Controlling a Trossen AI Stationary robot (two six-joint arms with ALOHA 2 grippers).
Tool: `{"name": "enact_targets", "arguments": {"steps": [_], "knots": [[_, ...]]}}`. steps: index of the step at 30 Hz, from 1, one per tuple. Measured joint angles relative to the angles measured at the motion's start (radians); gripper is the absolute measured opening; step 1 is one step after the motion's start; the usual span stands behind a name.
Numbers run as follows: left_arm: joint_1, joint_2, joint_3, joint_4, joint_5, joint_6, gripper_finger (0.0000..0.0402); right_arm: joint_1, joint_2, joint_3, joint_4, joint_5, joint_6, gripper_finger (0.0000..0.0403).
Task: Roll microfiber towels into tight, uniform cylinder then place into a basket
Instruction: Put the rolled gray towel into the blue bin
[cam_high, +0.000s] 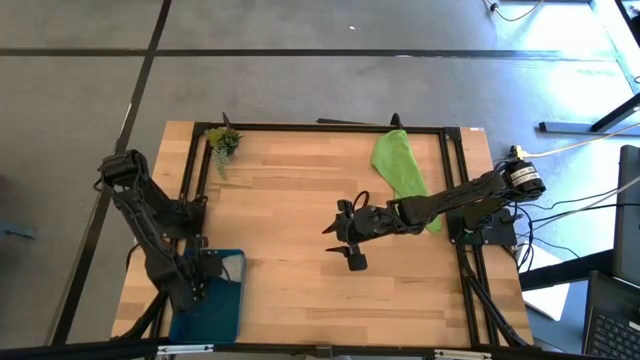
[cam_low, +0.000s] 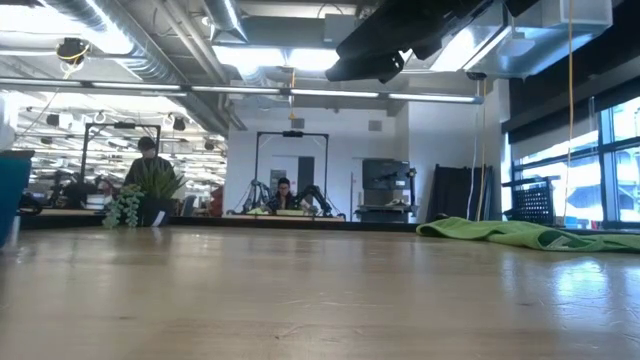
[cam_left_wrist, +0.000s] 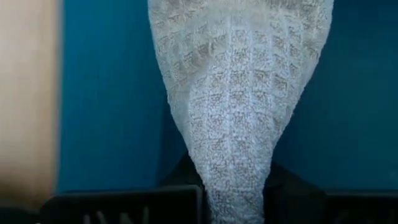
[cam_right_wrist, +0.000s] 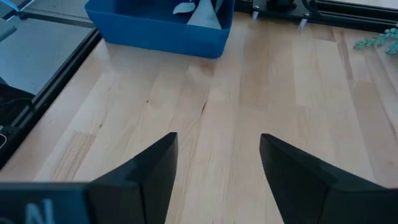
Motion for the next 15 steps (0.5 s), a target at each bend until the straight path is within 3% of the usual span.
{"name": "enact_targets", "arguments": {"steps": [15], "knots": [[0.000, -0.002, -0.032, 0.044, 0.016, 0.000, 0.0041, 0.000, 0.000, 0.000, 0.000, 0.000, 0.000, 0.0228]]}}
